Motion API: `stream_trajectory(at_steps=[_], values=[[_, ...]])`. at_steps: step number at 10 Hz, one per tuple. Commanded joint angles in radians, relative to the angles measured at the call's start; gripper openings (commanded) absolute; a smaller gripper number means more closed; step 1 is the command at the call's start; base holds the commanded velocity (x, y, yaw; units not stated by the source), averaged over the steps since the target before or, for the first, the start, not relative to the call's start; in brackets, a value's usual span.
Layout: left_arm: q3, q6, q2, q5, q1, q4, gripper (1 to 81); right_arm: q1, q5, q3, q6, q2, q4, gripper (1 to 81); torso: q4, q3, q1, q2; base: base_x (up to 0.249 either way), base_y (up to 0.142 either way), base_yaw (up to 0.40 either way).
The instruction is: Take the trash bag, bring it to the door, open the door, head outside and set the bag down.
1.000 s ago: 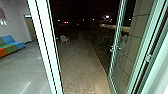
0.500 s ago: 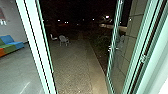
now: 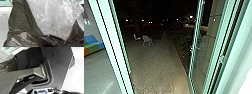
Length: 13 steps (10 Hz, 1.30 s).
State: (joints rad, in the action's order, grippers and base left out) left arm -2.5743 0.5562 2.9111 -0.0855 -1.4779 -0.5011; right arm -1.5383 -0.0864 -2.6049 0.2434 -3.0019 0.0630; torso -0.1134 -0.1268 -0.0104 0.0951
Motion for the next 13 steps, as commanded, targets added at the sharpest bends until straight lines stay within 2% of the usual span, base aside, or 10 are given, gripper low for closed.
stream_trajectory(at_steps=[1,4,9,11,13], values=[[0.002,0.007,-0.009,0.058,0.044,0.012,1.0,0.034,-0.062,0.005,-0.003,-0.007,0.005,81.1,0.0,0.0,0.0,0.0,0.0,-0.126,0.0],[0.002,0.007,-0.002,0.058,0.046,0.016,1.0,0.034,-0.062,0.002,-0.003,-0.007,0.006,81.1,0.0,0.0,0.0,0.0,0.0,-0.115,0.0],[0.002,0.007,0.01,0.055,0.046,0.026,1.0,0.003,-0.062,-0.033,-0.003,-0.024,0.021,81.1,0.0,0.0,0.0,0.0,0.0,0.0,0.0],[0.002,0.007,0.011,0.013,0.044,0.019,1.0,-0.023,-0.058,-0.043,-0.003,-0.022,0.044,81.1,0.0,0.0,0.0,0.0,0.0,0.0,0.0],[0.002,0.007,0.01,-0.033,0.046,0.018,1.0,-0.044,-0.016,-0.043,-0.001,-0.021,0.067,81.1,0.0,0.0,0.0,0.0,0.0,0.0,0.0]])
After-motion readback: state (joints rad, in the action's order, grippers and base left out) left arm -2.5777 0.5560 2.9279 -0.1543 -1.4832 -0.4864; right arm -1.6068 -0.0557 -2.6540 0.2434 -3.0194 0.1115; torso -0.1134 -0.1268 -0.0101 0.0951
